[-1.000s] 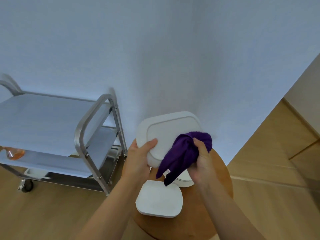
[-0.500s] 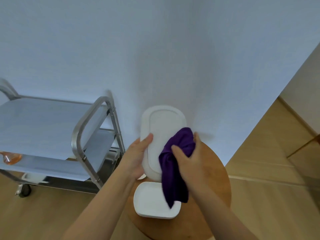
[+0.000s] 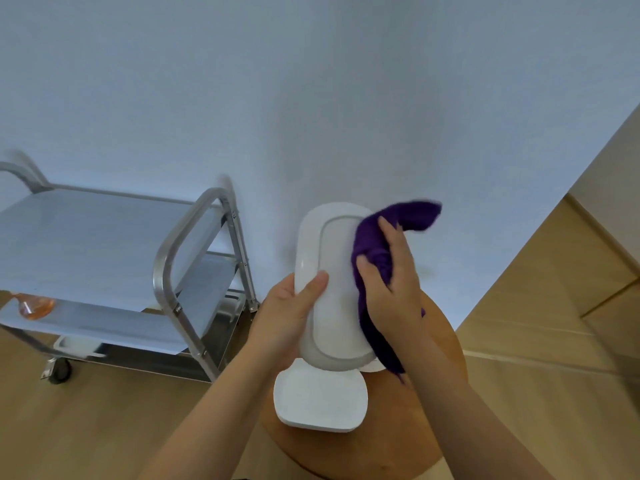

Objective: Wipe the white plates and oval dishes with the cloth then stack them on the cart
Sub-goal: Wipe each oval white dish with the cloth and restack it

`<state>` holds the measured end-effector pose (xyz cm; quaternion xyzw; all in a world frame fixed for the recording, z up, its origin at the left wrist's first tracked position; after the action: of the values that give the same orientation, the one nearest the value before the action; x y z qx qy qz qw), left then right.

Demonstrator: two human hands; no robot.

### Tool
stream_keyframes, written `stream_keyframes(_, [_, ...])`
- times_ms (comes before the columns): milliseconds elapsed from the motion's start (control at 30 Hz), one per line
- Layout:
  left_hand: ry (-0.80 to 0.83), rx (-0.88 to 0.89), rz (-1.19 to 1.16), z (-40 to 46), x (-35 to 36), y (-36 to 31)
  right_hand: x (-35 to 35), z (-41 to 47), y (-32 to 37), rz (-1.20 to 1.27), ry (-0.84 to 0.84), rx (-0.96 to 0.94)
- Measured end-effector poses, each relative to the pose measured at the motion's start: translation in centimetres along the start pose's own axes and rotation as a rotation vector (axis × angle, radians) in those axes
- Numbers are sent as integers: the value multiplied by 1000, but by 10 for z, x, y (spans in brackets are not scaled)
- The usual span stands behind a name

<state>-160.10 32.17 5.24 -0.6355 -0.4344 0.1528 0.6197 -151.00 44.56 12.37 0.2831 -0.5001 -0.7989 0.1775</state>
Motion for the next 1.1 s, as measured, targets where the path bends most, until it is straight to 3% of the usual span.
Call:
stream_keyframes(167, [-149, 110, -132, 1, -1, -24, 39, 7, 10, -191, 177, -98])
stream_keyframes(267, [-258, 142, -169, 5, -10, -31, 51, -17, 2, -193, 113, -58])
stream_keyframes(400, [-370, 108, -177, 1, -7, -16, 55, -41, -11, -9, -58, 164])
stream_keyframes(467, [-365, 159, -30, -4, 2, -13, 52, -46, -19, 93, -117, 257])
stream_keyframes(567, [-277, 316, 182, -11, 15, -18, 60, -50, -40, 472, -45, 458])
stream_keyframes(767, [-52, 548, 1119, -17, 25, -4, 47, -49, -85, 909, -79, 869])
stream_keyframes(867, [101, 692, 1466, -19, 27, 11, 34, -48, -95, 962, -20, 924])
stream_keyframes(967, [190, 842, 1587, -26, 27, 29, 12, -53, -122, 700, 5, 950])
stream_keyframes(1033, [247, 676, 1518, -18, 12, 50, -2, -61, -145, 519, -30, 988])
stream_keyframes(1100, [177, 320, 1474, -3, -25, 79, -8, -69, -165, 471, -60, 1020])
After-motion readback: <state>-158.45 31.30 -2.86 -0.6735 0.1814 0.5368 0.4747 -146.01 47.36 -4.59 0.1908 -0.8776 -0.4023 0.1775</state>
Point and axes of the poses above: each hand's wrist, its own z-axis towards the middle knuckle, its own x-axis out of the palm, y = z × x, the point moved 10 cm from there along z, towards the middle knuckle, and after that the axes turned 1 degree about -y, right-handed, at the moved point
